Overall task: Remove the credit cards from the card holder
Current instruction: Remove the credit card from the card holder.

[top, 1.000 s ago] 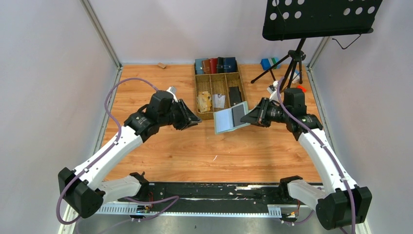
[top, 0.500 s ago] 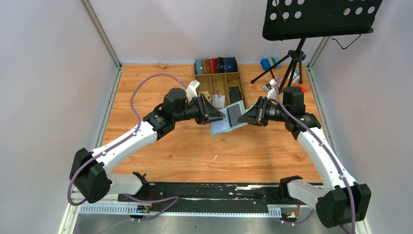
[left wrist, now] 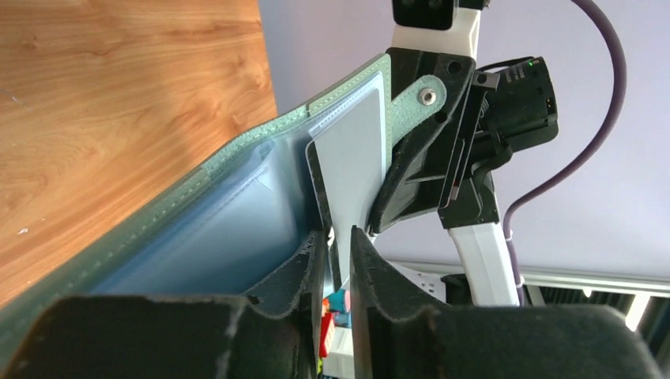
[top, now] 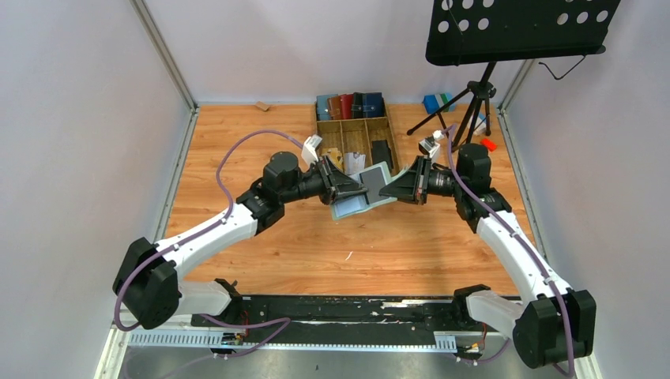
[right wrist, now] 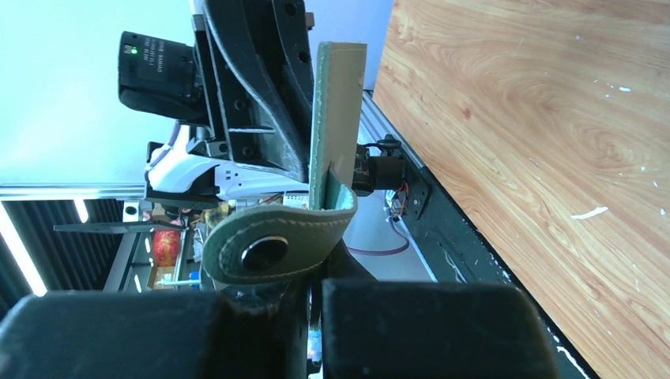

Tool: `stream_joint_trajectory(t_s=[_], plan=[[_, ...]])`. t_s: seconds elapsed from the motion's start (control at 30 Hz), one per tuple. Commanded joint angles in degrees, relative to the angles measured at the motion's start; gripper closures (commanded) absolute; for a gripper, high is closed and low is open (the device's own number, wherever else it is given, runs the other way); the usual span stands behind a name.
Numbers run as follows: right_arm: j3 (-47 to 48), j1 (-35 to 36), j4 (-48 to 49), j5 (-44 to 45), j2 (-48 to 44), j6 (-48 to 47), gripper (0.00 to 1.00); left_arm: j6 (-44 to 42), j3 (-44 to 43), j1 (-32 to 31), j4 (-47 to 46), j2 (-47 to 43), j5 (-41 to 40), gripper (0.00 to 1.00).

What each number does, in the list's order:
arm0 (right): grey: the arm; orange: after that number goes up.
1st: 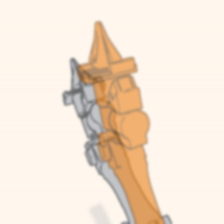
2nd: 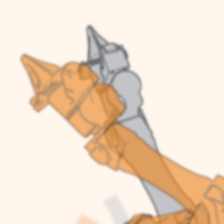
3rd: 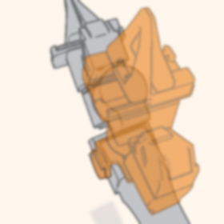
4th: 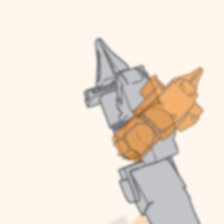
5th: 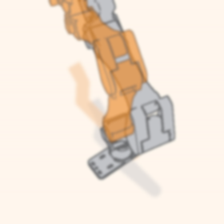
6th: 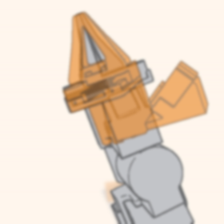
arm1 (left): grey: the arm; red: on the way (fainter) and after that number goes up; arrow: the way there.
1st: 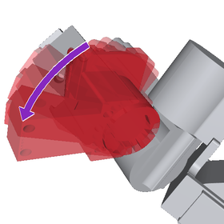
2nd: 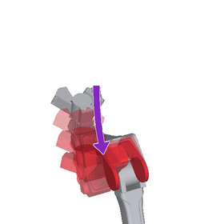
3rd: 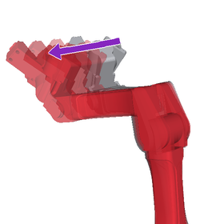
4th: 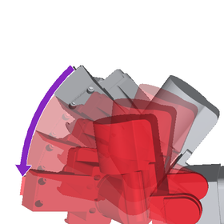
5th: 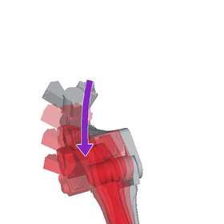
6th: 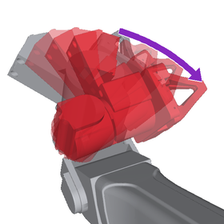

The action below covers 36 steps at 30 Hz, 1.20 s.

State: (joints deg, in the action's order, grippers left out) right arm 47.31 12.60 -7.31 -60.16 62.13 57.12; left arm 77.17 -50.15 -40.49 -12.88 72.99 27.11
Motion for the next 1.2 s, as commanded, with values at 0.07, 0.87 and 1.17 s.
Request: stream_joint_trajectory(t_s=[0.07, 0.87, 1.17], plan=[[-1.35, 0.41, 11.85, -4.99, 1.13, 7.60, 1.00, 7.91, 4.67, -0.38, -17.14, -0.28, 1.02, 0.86], [-5.01, -1.03, 19.66, -3.56, -0.70, 13.01, 0.73, 7.13, 10.02, -0.30, -16.89, -6.24, -0.04, 1.00], [-5.74, -1.59, 18.71, -3.71, -1.03, 12.98, 1.00, 6.30, 10.34, -0.29, -14.96, -7.67, -0.46, 1.00]])
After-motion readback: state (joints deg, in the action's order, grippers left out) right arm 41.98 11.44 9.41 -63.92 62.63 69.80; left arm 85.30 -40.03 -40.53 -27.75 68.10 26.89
